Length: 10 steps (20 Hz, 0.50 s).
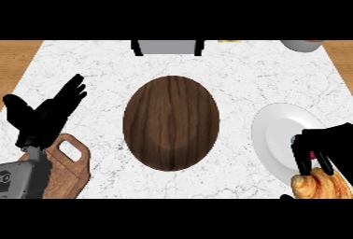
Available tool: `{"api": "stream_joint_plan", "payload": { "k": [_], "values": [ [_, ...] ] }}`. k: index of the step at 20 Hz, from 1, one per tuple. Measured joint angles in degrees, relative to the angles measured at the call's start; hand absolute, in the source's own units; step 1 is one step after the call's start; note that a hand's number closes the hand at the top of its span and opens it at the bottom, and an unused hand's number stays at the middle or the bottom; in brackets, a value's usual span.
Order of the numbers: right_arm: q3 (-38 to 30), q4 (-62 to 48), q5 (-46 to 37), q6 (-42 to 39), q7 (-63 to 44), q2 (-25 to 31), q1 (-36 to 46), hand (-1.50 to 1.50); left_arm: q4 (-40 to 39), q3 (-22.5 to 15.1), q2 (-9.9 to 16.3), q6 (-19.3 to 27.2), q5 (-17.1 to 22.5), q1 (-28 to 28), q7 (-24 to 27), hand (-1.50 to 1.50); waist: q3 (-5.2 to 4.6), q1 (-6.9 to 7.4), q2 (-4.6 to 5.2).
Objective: Pick the croissant from the plate and place it in the bowl
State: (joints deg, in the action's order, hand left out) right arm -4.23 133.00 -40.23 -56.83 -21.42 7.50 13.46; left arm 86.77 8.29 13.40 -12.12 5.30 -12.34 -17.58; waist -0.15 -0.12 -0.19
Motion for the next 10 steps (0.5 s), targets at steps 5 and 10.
{"api": "stream_joint_plan", "payload": {
  "k": [5,10],
  "values": [
    [6.8,-1.9,3.6,2.5,-13.1,-5.2,9.7,1.5,-0.9,0.3,0.2,-0.1,-0.2,-1.3,0.2,0.0,0.01,0.27,0.02],
    [12.5,-8.7,6.0,8.9,-23.4,-6.8,20.8,1.5,-0.8,0.1,-0.1,0.0,0.0,-2.0,-0.6,0.0,0.05,0.56,0.07]
  ]
}}
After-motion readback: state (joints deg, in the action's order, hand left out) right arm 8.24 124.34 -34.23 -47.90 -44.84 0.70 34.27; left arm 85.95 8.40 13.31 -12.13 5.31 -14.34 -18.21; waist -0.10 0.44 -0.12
